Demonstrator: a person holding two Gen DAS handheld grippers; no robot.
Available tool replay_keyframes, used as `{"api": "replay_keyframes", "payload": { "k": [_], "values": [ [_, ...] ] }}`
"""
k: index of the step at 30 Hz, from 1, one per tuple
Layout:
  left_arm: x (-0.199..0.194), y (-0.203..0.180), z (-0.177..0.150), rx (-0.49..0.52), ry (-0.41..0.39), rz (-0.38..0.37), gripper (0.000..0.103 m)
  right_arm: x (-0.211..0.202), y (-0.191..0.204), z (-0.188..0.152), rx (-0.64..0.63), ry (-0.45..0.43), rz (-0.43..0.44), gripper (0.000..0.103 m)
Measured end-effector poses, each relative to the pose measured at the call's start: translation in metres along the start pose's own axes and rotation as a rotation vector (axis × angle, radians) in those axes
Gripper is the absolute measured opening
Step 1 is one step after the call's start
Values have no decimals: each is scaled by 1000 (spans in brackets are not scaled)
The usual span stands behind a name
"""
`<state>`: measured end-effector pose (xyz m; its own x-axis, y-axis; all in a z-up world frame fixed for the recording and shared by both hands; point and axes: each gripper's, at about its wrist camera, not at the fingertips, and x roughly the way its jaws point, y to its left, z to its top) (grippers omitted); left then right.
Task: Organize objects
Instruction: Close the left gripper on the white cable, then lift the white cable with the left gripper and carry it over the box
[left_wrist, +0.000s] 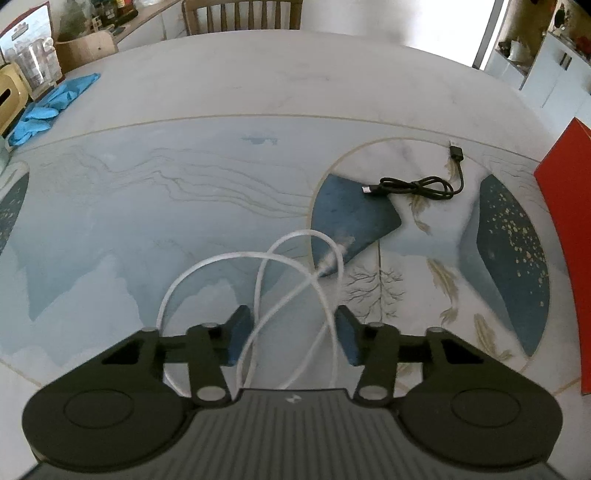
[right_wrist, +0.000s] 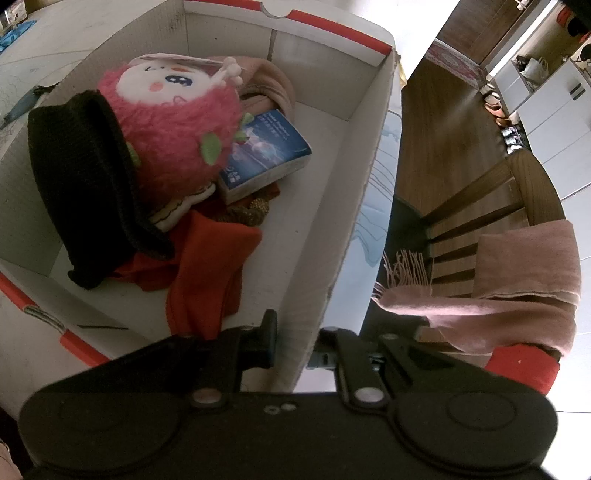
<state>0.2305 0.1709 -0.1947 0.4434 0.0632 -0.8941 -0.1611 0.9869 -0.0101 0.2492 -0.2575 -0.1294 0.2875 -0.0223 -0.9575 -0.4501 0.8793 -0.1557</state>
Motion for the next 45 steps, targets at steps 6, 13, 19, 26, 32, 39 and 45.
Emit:
{"api": "replay_keyframes", "payload": {
  "k": [6,13,19,26,32,39,45],
  "values": [
    [-8,1,-1,2,-11,-28,7,-2,3,1,-4,-2,-1,12],
    [-20,-3,-1,4,-25,-69,6,-4,5,3,-4,-7,-1,12],
    [-36,-5,-2,-19,-52,-111,6,-6,5,2,-8,-13,-2,12],
    [-79,-16,7,-5,-122,-180,6,-6,5,1,-9,-14,-2,12],
    [-119,-36,24,38,-202,-251,6,-6,5,1,-15,-18,0,10],
    [-149,-72,48,115,-242,-360,6,-6,5,1,-16,-20,2,10],
    [-172,-127,69,276,-268,-430,6,-6,5,0,-21,-21,4,10]
  ]
}}
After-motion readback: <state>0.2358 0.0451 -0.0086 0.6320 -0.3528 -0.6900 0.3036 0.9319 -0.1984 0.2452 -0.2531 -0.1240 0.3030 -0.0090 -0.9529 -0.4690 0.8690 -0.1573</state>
